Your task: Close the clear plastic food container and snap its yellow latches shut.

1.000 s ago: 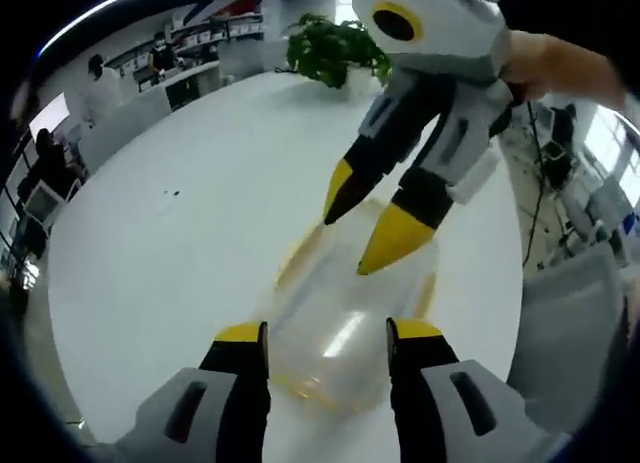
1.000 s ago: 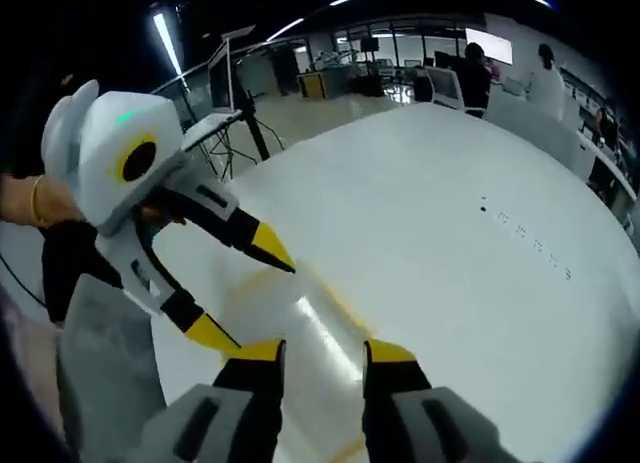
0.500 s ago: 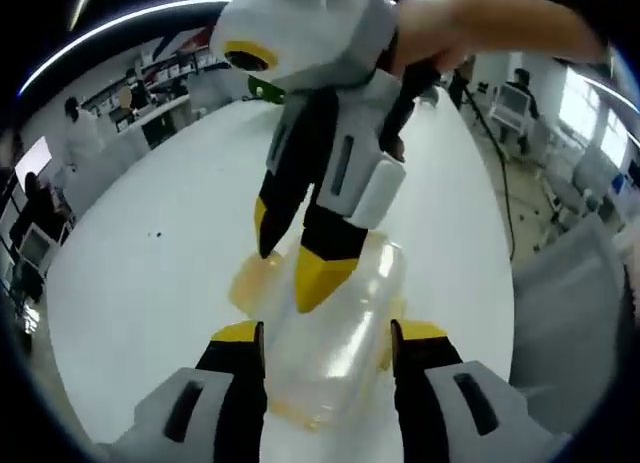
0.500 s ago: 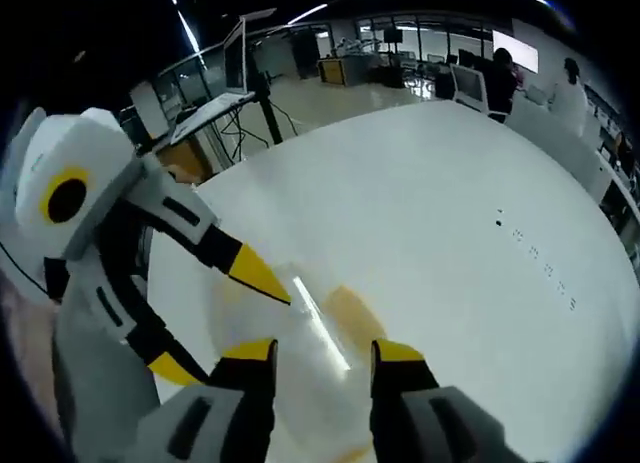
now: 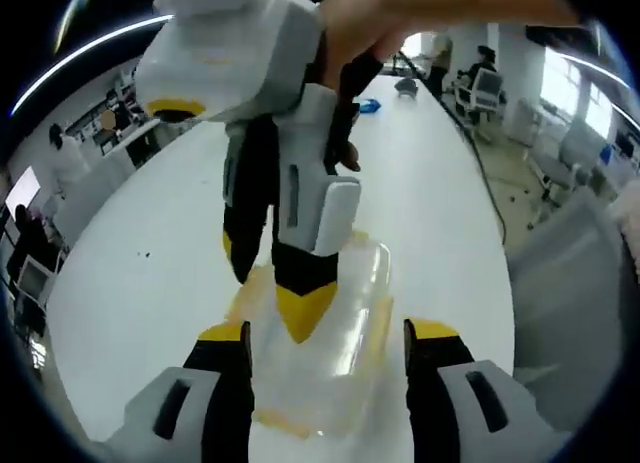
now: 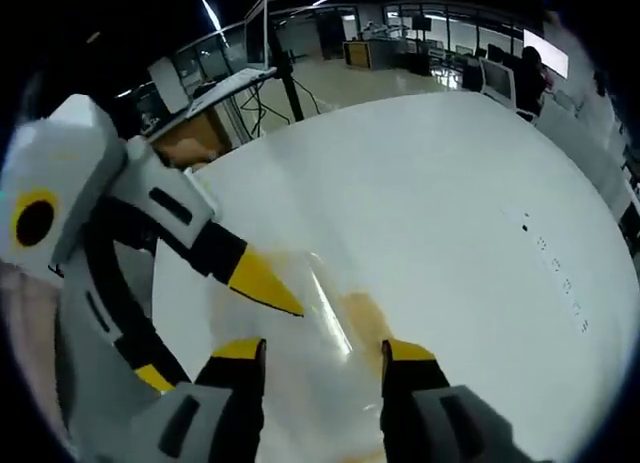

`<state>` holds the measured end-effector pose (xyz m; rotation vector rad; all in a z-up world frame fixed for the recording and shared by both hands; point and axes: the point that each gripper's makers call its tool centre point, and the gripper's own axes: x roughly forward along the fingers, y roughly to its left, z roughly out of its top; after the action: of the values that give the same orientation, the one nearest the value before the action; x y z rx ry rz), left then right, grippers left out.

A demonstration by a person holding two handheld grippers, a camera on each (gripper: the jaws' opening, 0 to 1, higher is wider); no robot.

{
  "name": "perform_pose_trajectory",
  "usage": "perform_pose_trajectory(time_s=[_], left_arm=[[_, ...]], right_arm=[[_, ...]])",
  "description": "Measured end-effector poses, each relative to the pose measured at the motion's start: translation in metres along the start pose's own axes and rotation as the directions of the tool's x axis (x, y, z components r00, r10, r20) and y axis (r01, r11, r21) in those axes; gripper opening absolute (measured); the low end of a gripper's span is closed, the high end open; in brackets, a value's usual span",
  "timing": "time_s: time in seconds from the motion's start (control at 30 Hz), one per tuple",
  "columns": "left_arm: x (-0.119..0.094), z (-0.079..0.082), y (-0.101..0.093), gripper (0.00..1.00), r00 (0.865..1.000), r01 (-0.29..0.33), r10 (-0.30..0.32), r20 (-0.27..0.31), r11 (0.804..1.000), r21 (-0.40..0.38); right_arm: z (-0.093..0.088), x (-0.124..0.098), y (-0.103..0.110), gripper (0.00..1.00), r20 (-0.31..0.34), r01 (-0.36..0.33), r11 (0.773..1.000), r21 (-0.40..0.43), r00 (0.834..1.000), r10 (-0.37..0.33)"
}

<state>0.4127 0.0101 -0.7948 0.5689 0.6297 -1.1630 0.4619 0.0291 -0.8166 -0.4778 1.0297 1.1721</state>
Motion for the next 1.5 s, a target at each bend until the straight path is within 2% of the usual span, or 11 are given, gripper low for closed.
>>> perform_pose_trajectory(time_s=[0.2,0.23,0.37,0.5,0.53,0.77,0.8,1.1,1.3,1.4,1.5], left_arm=[[0.015,-0.018,-0.003,0.54,0.999,-0.006,0.008,-0.051,1.000,0.031],[0.016,-0.011,0.001,0.55,0.999,-0.031,0.032,-0.010,0.996,0.084],[0.015,-0.015,0.001,0.52,0.998,-0.062,0.063,-0.029,0.997,0.048],[0.016,-0.019,0.001,0.52,0.996,-0.062,0.068,-0.054,0.992,0.112],[0.016,-0.020,0.001,0.51,0.995,-0.059,0.070,-0.068,0.986,0.154],[0.017,-0.020,0.002,0.50,0.995,-0.052,0.064,-0.080,0.989,0.140],[0.017,-0.020,0.002,0.50,0.995,-0.048,0.060,-0.084,0.989,0.142],[0.016,-0.020,0.003,0.50,0.995,-0.041,0.052,-0.086,0.991,0.130],[0.017,-0.020,0.004,0.51,0.996,-0.034,0.045,-0.082,0.991,0.126],[0.018,-0.018,0.005,0.53,0.997,-0.025,0.035,-0.074,0.991,0.133],[0.018,-0.019,0.004,0.53,0.997,-0.027,0.037,-0.068,0.990,0.136]], right_arm=[[0.001,0.004,-0.004,0.43,-0.038,-0.020,1.000,-0.002,0.999,0.020],[0.001,0.004,-0.005,0.42,-0.045,-0.023,1.000,-0.002,0.999,0.023],[0.000,0.004,-0.005,0.40,-0.081,-0.057,0.998,-0.017,0.995,0.055],[-0.001,0.006,-0.005,0.40,-0.112,-0.093,0.995,-0.023,0.990,0.090],[0.000,0.007,-0.006,0.39,-0.126,-0.101,0.995,-0.023,0.987,0.097],[0.000,0.009,-0.005,0.32,-0.234,-0.168,0.983,-0.076,0.961,0.146],[0.000,0.009,-0.003,0.32,-0.239,-0.191,0.976,-0.109,0.958,0.160],[-0.001,0.012,-0.004,0.31,-0.237,-0.275,0.960,-0.052,0.937,0.256],[-0.002,0.013,-0.003,0.29,-0.273,-0.305,0.951,-0.046,0.920,0.282],[-0.004,0.011,-0.001,0.30,-0.300,-0.342,0.938,-0.052,0.902,0.312],[-0.005,0.009,0.002,0.31,-0.306,-0.340,0.939,-0.055,0.901,0.308]])
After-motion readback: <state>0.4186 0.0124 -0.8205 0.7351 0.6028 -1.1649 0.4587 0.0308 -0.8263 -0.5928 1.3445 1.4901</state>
